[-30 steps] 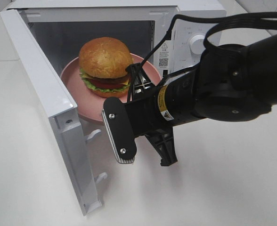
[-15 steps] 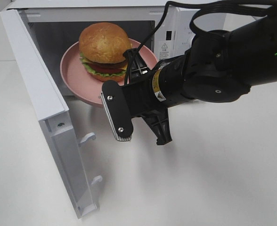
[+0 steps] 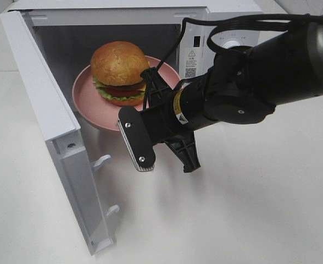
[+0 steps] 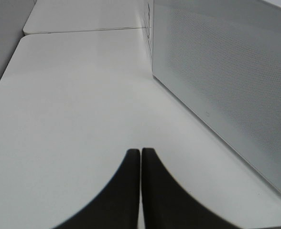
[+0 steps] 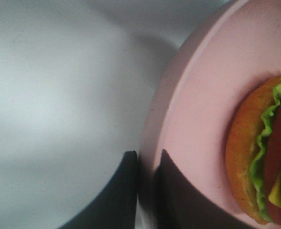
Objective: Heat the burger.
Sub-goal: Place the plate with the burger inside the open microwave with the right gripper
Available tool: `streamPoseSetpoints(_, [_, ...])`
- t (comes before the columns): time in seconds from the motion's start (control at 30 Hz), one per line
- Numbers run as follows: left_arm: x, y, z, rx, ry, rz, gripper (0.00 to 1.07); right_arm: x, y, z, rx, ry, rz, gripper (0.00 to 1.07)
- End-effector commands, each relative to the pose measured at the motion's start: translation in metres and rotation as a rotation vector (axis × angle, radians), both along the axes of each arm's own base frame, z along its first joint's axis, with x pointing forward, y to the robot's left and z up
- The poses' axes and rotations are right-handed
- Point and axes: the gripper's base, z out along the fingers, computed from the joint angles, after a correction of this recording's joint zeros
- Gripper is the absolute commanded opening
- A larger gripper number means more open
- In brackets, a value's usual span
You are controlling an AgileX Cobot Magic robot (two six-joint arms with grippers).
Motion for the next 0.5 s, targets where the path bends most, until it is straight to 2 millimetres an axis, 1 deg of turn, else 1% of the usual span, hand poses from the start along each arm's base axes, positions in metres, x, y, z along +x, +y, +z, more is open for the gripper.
streamPoseSetpoints(0.03, [-0.002,0.0,0.0,-0.003,-0.025,-0.006,0.0,0.01,0.008,0.018,0.077,-0.051,0.007,0.0])
streamPoseSetpoints(0.13, [-0.002,0.0,0.0,-0.003,-0.025,-0.006,0.0,0.018,0.013,0.021,0.102,-0.038,-0.034,0.0])
streamPoseSetpoints(0.17, [-0.002,0.0,0.0,-0.003,-0.025,-0.006,0.0,0.021,0.014,0.02,0.075,-0.032,-0.046,0.0])
streamPoseSetpoints(0.33, [-0.002,0.0,0.0,-0.003,-0.025,-0.006,0.0,0.028,0.02,0.014,0.043,-0.01,-0.058,0.0])
streamPoseSetpoints(0.4, [-0.002,0.0,0.0,-0.003,-0.025,-0.006,0.0,0.029,0.02,0.015,0.036,-0.009,-0.053,0.0])
streamPoseSetpoints(0.5, [-0.002,0.0,0.0,-0.003,-0.025,-0.006,0.0,0.033,0.027,0.017,0.036,0.023,-0.052,0.0])
